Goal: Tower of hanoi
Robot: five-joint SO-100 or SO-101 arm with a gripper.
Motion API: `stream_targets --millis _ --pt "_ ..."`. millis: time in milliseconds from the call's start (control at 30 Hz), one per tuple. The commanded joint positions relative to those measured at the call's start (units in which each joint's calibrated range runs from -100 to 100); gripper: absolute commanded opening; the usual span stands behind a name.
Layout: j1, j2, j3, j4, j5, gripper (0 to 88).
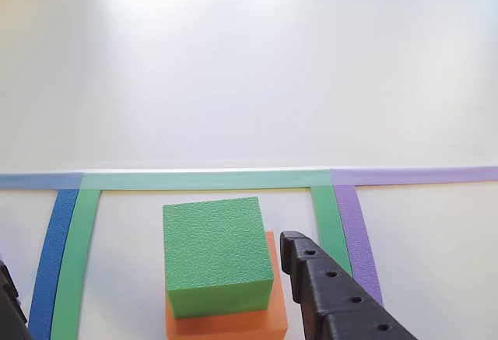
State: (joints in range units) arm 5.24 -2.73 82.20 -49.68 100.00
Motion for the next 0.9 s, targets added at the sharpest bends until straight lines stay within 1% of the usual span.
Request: stream_targets --millis 0,600,867 --pt "-0.17 0.01 -2.01 -1.84 0.00 41.0" --pt "0.82 4.17 -5.28 -1.67 0.00 40.4" --pt "0.90 4.90 -5.37 -1.67 0.00 36.0"
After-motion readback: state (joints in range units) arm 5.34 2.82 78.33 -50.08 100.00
